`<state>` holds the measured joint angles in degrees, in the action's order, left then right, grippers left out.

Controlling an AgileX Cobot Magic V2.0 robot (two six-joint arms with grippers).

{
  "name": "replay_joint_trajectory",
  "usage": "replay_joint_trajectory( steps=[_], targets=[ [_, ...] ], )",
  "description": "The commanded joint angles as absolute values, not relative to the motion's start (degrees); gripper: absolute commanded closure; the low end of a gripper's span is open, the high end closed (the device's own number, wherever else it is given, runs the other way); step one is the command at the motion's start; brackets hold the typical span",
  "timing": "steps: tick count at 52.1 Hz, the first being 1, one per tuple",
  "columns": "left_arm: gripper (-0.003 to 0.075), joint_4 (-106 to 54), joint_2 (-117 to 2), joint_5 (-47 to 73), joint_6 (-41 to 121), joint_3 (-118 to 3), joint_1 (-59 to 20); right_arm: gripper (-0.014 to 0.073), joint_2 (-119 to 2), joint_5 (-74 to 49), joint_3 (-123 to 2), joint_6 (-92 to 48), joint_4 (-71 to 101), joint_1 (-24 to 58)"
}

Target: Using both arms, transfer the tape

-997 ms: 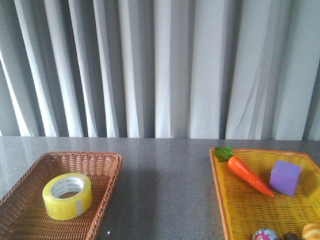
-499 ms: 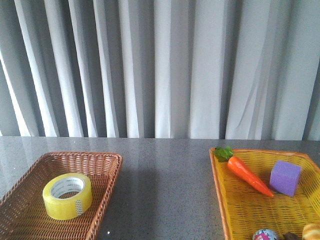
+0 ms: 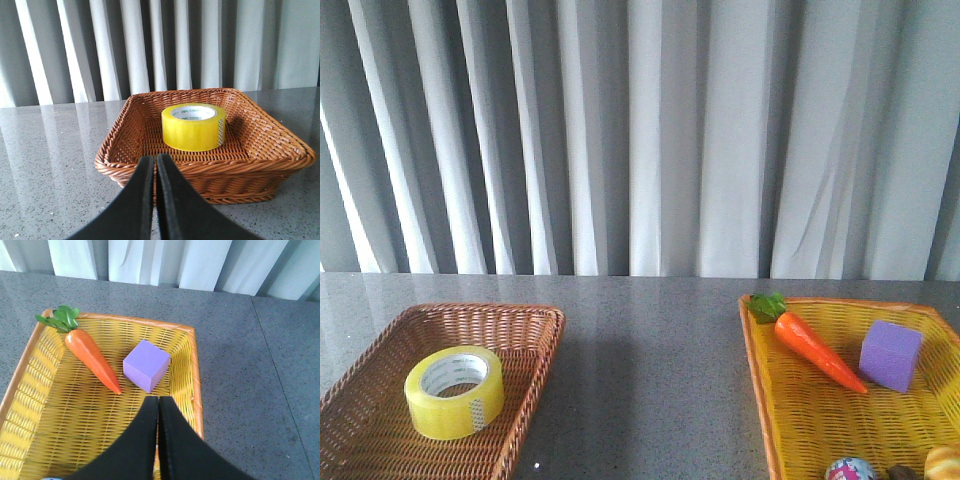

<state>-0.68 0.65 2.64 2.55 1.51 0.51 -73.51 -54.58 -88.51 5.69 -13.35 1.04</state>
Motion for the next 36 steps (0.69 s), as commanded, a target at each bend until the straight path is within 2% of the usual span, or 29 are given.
replay_joint_trajectory(
  steps=[1, 26, 36],
  targets=[
    [0.0727, -1.18, 1.6, -1.44, 2.04, 0.19, 0.62, 0.0602, -72.13, -51.23, -89.96, 5.71, -14.37, 0.64],
    [0.0727, -1.13, 1.6, -1.37, 2.04, 0.19, 0.51, 0.0602, -72.13, -52.36, -89.96, 5.64, -14.33, 1.16],
    [0.0727, -1.13, 1.6, -1.37, 2.04, 0.19, 0.51, 0.0602, -69.82, -50.4, -89.07, 3.88, -6.83, 1.16]
  ],
)
